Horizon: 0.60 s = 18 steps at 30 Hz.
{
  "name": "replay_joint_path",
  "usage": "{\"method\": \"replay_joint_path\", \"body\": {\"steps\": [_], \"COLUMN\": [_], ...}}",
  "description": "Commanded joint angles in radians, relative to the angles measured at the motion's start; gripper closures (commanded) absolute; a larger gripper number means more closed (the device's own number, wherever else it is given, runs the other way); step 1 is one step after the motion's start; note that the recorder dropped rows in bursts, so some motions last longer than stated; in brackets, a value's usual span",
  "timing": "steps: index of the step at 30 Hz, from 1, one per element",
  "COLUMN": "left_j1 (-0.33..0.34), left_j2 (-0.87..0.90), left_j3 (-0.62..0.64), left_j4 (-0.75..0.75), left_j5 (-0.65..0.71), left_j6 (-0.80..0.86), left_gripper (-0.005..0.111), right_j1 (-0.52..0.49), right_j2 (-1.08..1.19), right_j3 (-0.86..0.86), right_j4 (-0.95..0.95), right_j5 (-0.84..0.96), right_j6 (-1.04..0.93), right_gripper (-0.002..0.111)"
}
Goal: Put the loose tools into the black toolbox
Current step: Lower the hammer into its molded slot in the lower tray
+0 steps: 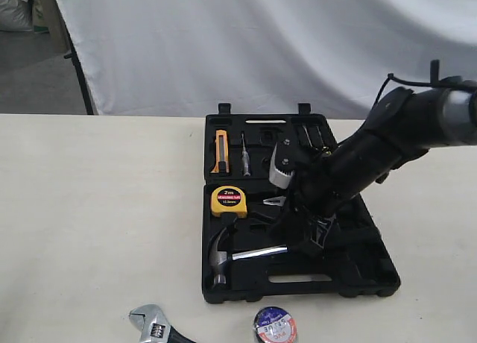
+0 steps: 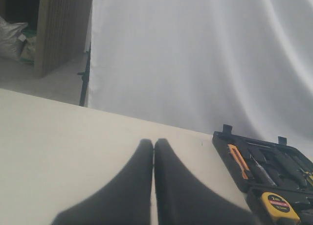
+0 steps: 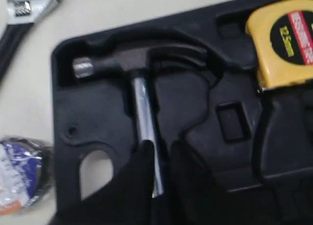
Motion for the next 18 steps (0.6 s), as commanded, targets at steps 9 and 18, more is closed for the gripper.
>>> {"method": "replay_joint_path", "body": {"steps": [9, 18], "left_j1": [0.025, 0.025], "left_j2": [-0.003, -0.003], "left_j3": [-0.003, -0.003], "left_j4": [0.004, 0.004], "left_j5": [-0.007, -0.007], "left_j6": [-0.005, -0.005], "left_gripper": [0.106, 0.106], "right_j1": [-0.005, -0.003], "right_j2": [0.103, -0.031], "right_j3": [-0.005, -0.060], "right_j4": [-0.147, -0.104], "right_j5": [-0.127, -0.047], "right_j6": [0.045, 0.144], "right_gripper": [0.109, 0.109]}}
